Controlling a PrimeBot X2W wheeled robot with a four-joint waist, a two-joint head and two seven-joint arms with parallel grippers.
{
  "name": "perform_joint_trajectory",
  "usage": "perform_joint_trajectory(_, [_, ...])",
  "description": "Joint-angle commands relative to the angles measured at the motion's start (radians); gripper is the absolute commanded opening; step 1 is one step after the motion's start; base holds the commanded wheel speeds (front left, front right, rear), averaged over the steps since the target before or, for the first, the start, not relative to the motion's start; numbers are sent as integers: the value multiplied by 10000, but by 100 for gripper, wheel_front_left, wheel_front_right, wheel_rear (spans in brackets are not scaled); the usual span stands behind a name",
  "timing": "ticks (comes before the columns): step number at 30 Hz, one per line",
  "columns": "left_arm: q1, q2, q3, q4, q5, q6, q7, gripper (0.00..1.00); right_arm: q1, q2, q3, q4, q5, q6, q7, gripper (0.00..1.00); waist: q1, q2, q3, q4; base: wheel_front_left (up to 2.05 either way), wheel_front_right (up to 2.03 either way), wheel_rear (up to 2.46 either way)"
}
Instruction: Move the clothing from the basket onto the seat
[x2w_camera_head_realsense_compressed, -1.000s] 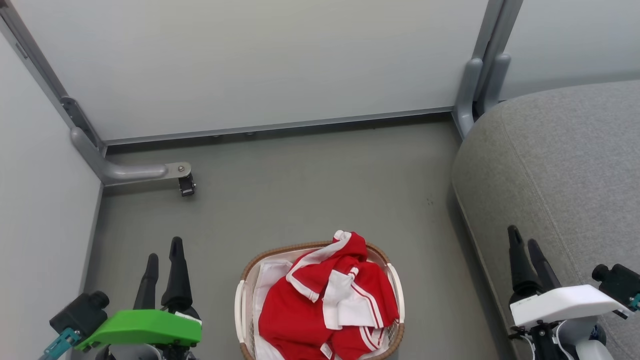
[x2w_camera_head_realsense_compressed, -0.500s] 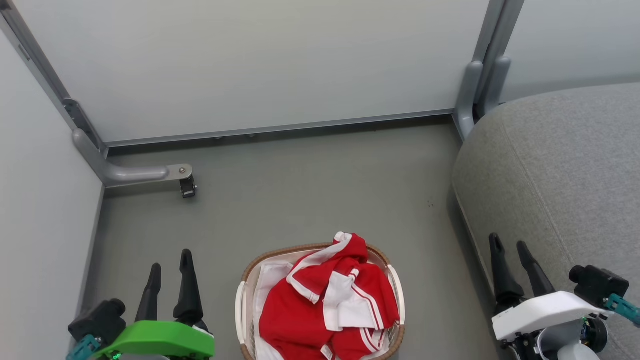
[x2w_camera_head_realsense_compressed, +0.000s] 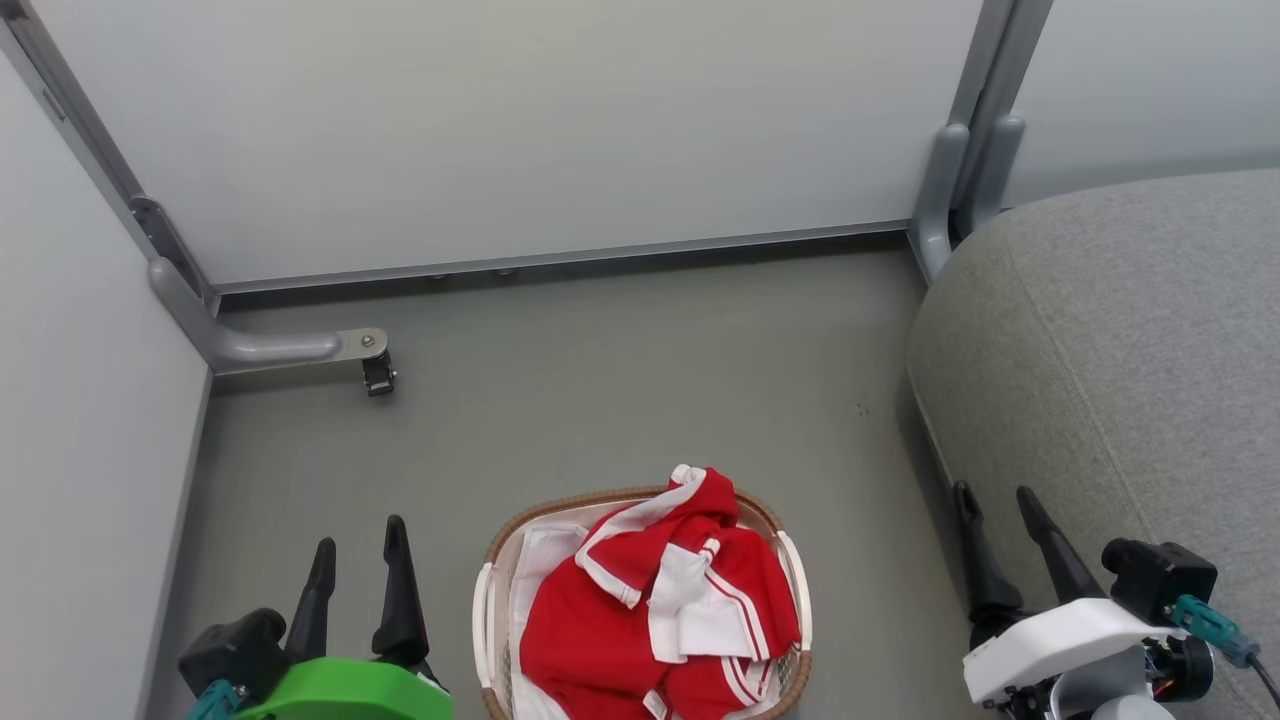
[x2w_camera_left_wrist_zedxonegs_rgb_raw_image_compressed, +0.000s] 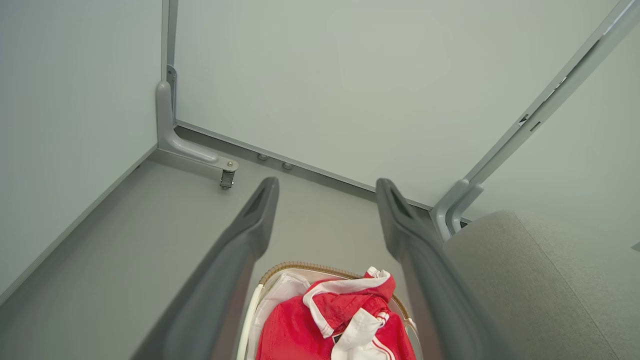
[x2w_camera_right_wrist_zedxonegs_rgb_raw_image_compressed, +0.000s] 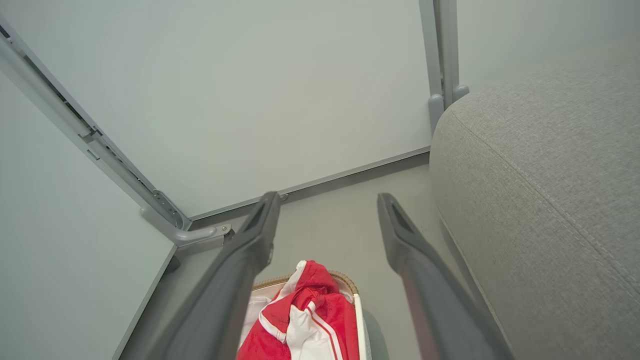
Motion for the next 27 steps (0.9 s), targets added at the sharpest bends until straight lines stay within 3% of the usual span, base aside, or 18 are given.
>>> perform_joint_trajectory(1, [128,71,-54,1,282,44,-99,100,86,-58,14,-24,-265,3,-101,100,0,0,0,8,0,0,0])
perform_joint_trajectory(27, [351,85,-546,483,2103,218,-634,100,209,-81,213,292,-2407,2,-655,100,0,0,-25,91,0,0,0])
